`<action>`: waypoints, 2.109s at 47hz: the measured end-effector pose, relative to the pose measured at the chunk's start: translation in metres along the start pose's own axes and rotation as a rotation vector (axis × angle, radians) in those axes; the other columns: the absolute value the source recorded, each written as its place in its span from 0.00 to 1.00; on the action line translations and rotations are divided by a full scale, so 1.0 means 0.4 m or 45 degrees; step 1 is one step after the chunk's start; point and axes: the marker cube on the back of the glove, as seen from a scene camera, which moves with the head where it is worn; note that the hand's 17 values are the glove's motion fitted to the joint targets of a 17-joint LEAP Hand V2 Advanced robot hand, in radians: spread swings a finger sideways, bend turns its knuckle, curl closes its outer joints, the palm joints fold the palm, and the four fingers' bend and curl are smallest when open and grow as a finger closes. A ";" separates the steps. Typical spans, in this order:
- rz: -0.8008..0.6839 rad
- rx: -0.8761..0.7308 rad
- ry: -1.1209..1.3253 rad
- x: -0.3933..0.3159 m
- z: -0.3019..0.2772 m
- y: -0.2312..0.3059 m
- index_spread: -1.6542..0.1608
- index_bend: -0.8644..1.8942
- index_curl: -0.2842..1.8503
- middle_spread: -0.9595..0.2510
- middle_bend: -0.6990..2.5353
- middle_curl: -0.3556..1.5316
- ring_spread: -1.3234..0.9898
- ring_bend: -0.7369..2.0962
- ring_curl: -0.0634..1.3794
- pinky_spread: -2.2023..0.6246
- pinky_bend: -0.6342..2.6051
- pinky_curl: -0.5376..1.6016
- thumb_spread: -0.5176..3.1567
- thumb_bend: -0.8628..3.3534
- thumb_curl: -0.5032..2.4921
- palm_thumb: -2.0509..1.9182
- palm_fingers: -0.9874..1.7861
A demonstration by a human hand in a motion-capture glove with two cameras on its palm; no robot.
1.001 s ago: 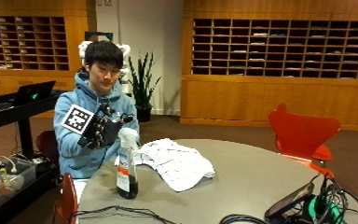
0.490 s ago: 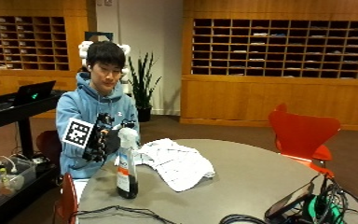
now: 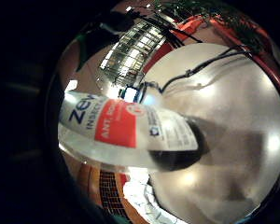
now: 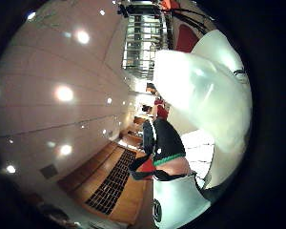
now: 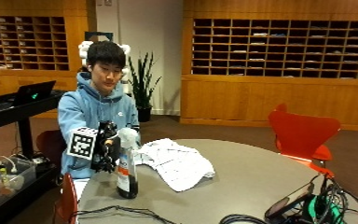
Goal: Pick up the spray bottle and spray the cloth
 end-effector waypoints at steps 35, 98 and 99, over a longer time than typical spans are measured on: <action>0.092 0.015 0.036 0.013 0.023 -0.041 0.80 0.37 0.28 0.73 0.31 0.39 0.54 0.45 0.27 0.83 0.25 0.38 0.42 0.20 0.31 0.70 0.72; -0.872 -1.243 1.597 -0.435 0.239 0.151 0.81 0.48 0.39 0.69 0.40 0.46 0.49 0.47 0.36 0.69 0.31 0.43 0.19 0.20 0.42 0.74 0.86; -0.885 -1.242 1.628 -0.440 0.243 0.156 0.81 0.48 0.39 0.69 0.40 0.46 0.49 0.47 0.36 0.69 0.31 0.43 0.19 0.20 0.42 0.74 0.86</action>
